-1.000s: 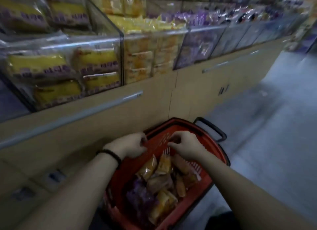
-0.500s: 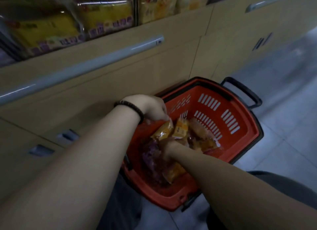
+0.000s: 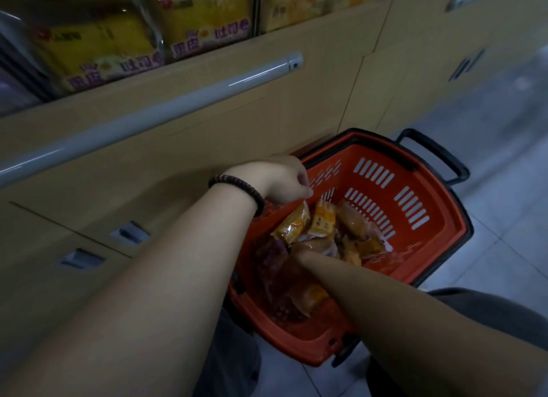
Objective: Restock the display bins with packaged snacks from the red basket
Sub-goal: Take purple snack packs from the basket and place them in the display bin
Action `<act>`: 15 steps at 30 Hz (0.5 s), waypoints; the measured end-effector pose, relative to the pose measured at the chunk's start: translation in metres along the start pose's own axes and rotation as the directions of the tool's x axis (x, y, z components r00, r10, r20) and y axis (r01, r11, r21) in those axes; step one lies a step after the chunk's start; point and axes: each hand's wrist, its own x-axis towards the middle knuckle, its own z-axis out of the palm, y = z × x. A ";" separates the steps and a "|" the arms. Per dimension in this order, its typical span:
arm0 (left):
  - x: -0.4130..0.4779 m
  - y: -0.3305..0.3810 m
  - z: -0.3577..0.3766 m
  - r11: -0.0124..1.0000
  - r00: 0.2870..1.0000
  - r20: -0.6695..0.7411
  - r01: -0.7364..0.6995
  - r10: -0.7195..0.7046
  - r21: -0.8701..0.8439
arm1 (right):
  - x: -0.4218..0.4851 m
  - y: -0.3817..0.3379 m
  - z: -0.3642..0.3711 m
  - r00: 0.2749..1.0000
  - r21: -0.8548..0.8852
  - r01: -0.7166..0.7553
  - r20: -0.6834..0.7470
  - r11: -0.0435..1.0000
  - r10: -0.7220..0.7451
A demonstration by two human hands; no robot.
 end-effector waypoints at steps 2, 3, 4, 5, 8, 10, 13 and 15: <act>0.001 -0.002 -0.001 1.000 0.999 -0.035 -0.020 0.020 -0.024 | 0.003 0.007 -0.002 1.000 -0.022 0.009 0.005 1.000 -0.009; 0.002 -0.004 0.000 0.999 0.999 -0.043 -0.024 0.022 -0.039 | 0.004 0.007 -0.003 0.999 0.003 0.033 -0.015 0.999 -0.032; 0.002 -0.007 0.000 0.999 0.998 -0.051 -0.027 0.024 -0.048 | 0.000 0.005 -0.006 0.999 0.007 0.035 -0.011 0.999 -0.035; 0.001 -0.009 -0.001 0.999 0.998 -0.062 -0.031 0.028 -0.044 | -0.004 0.003 -0.009 0.999 0.025 0.030 0.023 0.999 -0.031; -0.004 -0.016 0.000 1.000 0.998 -0.056 -0.019 0.018 -0.018 | -0.018 0.002 -0.031 0.988 0.059 0.042 0.145 0.997 -0.050; -0.007 -0.022 0.000 1.000 1.000 -0.029 -0.004 0.004 -0.001 | -0.031 0.002 -0.051 0.974 0.102 0.020 0.223 0.995 -0.042; -0.007 -0.030 0.001 1.000 0.999 0.014 0.029 -0.029 0.003 | -0.052 0.010 -0.095 0.981 0.280 0.077 0.151 0.957 -0.123; -0.006 -0.034 0.005 0.999 0.998 0.034 0.045 -0.044 -0.016 | -0.071 0.017 -0.127 0.979 0.347 0.178 0.031 0.921 -0.201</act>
